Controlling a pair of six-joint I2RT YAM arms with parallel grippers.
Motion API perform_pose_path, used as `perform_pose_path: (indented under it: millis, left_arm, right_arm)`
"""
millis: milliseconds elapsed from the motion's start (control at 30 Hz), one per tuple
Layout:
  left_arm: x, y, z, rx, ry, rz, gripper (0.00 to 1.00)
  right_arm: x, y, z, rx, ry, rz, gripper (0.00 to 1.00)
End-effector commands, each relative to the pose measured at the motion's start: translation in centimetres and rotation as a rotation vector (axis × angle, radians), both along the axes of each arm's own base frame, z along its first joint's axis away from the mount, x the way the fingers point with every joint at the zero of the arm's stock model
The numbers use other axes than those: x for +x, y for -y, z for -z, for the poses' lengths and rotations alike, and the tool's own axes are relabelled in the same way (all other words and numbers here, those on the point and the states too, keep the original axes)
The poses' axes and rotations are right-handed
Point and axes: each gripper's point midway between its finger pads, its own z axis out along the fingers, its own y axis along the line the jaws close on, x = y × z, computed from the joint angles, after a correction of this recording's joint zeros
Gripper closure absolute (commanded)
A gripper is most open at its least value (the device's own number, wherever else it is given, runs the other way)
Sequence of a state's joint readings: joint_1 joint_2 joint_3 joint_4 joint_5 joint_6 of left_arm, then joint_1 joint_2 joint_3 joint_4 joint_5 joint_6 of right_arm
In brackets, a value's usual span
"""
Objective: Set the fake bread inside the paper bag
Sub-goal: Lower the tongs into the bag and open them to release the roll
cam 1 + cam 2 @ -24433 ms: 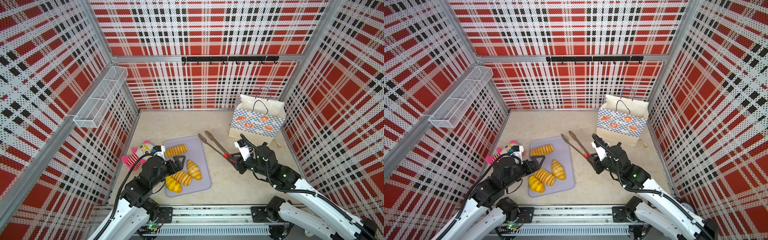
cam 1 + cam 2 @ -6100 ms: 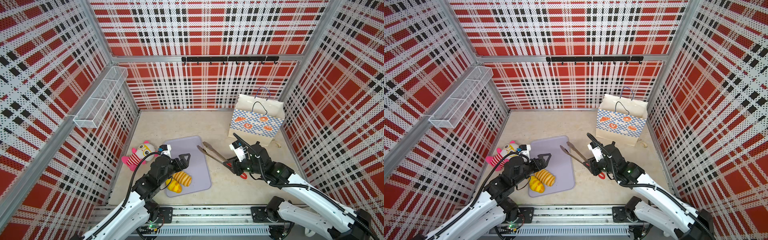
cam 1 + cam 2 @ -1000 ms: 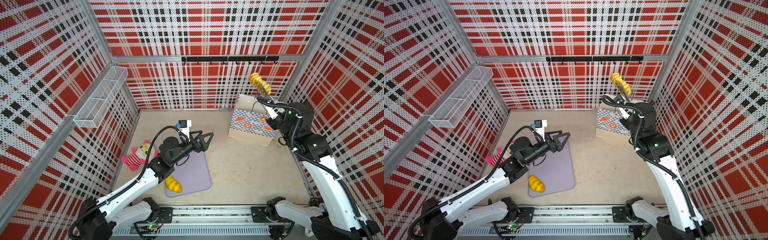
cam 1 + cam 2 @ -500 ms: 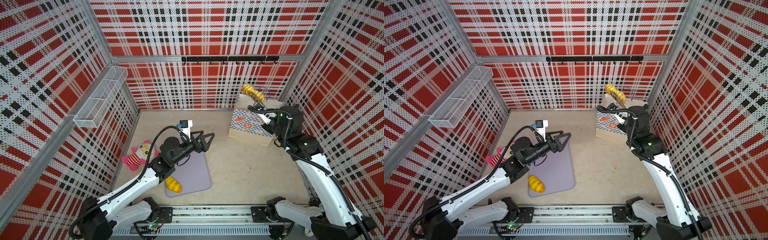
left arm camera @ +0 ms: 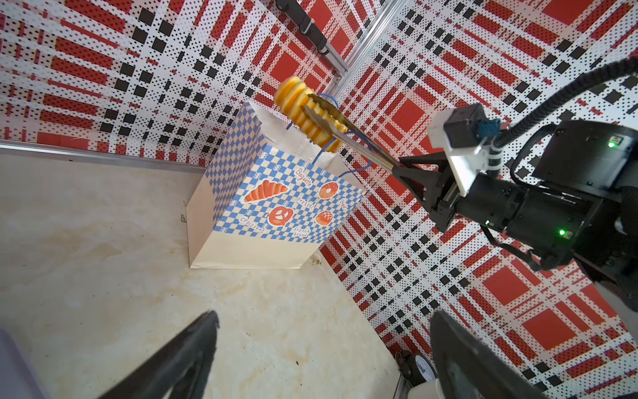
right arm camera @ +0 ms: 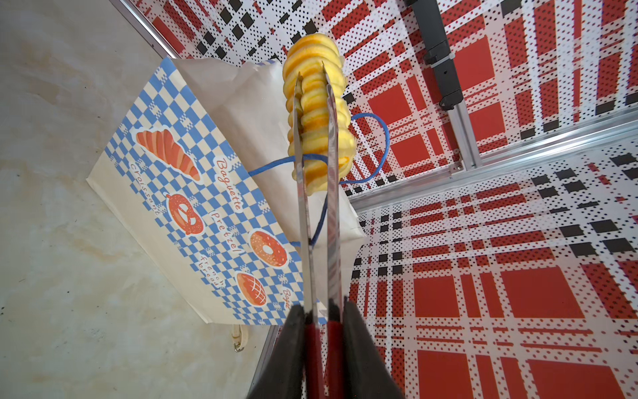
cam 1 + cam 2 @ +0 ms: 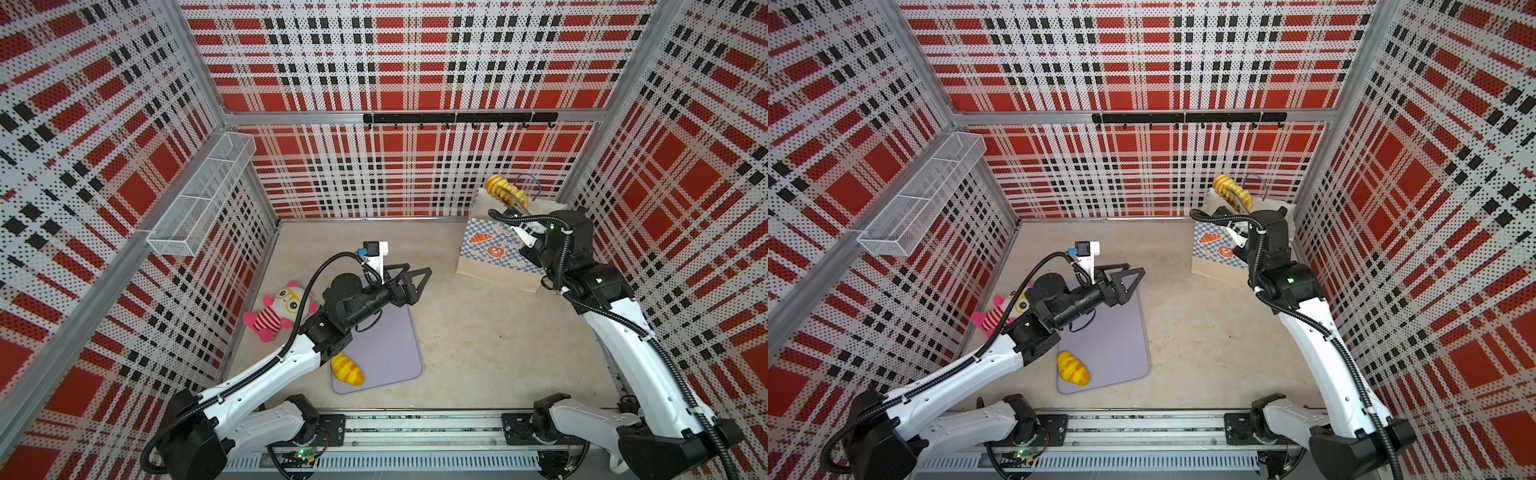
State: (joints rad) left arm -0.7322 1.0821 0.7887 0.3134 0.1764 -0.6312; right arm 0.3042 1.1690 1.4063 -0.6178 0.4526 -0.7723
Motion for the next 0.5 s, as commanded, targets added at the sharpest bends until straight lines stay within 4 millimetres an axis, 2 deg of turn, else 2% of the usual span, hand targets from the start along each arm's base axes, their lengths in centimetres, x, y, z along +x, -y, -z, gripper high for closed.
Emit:
perform_pose_path:
  millis: [0,233,467]
  left_arm:
    - [-0.2,0.2,-0.4,-0.004,0.01,0.012,0.02]
    - [0.1,0.6,-0.2,0.006,0.002,0.017,0.02]
    - [0.2,0.7,-0.2,0.02,-0.005,0.017,0.02]
  right_arm:
    - [0.2,0.7,-1.0,0.006,0.04,0.036,0.76]
    - [0.2,0.7,-1.4,0.018,0.047,0.037,0.68]
    - [-0.1,0.8,-2.0,0.024,0.063,0.034,0.67]
